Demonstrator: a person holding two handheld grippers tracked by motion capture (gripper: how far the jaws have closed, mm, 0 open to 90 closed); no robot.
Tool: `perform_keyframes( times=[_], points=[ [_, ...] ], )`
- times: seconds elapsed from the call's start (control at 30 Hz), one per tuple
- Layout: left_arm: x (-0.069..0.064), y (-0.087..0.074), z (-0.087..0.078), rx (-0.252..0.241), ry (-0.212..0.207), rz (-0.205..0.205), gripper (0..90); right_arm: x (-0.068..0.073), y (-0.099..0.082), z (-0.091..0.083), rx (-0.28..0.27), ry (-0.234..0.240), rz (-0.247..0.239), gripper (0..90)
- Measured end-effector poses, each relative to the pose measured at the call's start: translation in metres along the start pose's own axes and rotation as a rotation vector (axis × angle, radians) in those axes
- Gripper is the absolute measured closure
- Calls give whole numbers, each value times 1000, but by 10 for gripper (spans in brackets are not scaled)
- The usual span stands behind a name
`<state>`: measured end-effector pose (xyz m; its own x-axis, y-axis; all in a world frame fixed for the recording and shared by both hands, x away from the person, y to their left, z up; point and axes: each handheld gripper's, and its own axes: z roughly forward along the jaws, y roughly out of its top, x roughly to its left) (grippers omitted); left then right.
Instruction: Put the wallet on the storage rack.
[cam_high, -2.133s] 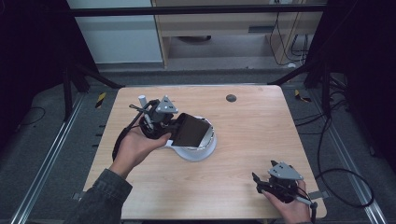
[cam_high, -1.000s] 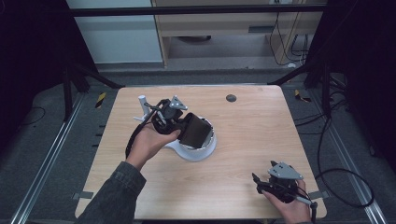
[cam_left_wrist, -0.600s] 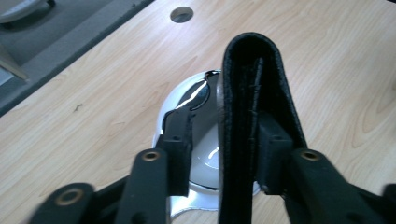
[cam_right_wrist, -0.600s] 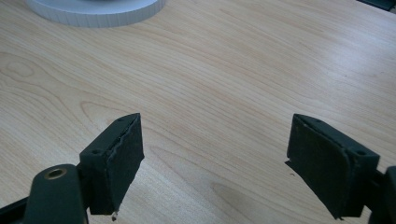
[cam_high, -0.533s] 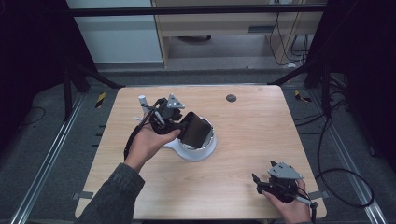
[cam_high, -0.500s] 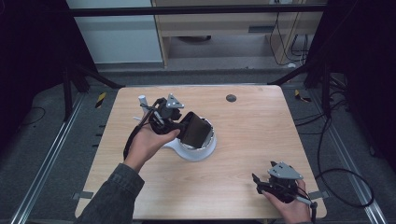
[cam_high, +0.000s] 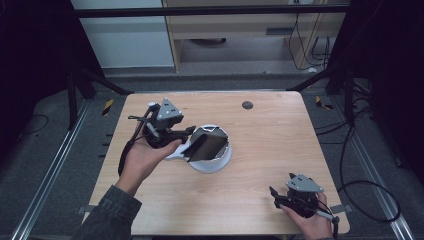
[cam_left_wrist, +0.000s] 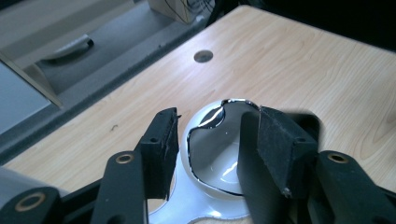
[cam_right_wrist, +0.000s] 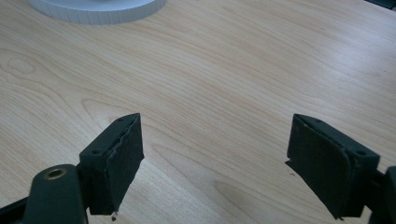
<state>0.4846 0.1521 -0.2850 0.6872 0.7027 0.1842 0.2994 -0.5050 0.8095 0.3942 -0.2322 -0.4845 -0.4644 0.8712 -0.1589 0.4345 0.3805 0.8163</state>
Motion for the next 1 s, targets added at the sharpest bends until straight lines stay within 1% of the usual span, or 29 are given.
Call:
perform_keyframes(
  times=[0.03,0.07,0.17,0.23,0.27,0.3,0.4,0.5,0.57,0.63,0.7,0.73,0.77,0.87,1.0],
  points=[
    [0,0,-2,-11,10,10,481,0,0,0,1,2,-1,184],
    [-1,0,-5,-17,16,9,481,1,0,0,2,1,-3,184],
    [-5,-1,-9,-39,6,8,479,2,1,1,1,7,-4,183],
    [-8,-1,-11,-49,3,17,475,3,1,2,3,10,-9,183],
    [-10,-1,-12,-49,4,23,472,3,1,2,7,9,-10,183],
    [-11,-2,-13,-49,7,19,469,3,1,2,7,9,-11,183],
    [-14,-2,-16,-71,4,22,456,2,0,2,4,10,-9,183],
    [-18,-6,-26,-99,15,35,434,2,0,2,6,9,-8,182],
    [-19,-10,-31,-110,15,36,414,2,0,2,6,9,-11,182],
    [-20,-17,-36,-124,14,35,381,3,0,2,7,12,-9,182],
    [-19,-28,-41,-140,8,17,329,3,0,2,8,11,-16,181],
    [-19,-31,-42,-142,6,14,301,3,0,2,8,13,-17,180],
    [-18,-39,-44,-146,7,0,279,4,0,2,8,14,-17,179],
    [-16,-61,-46,-130,15,-24,172,5,1,3,10,17,-17,173],
    [-10,-93,-44,-106,23,-63,87,7,1,4,19,25,-23,159]
  ],
)
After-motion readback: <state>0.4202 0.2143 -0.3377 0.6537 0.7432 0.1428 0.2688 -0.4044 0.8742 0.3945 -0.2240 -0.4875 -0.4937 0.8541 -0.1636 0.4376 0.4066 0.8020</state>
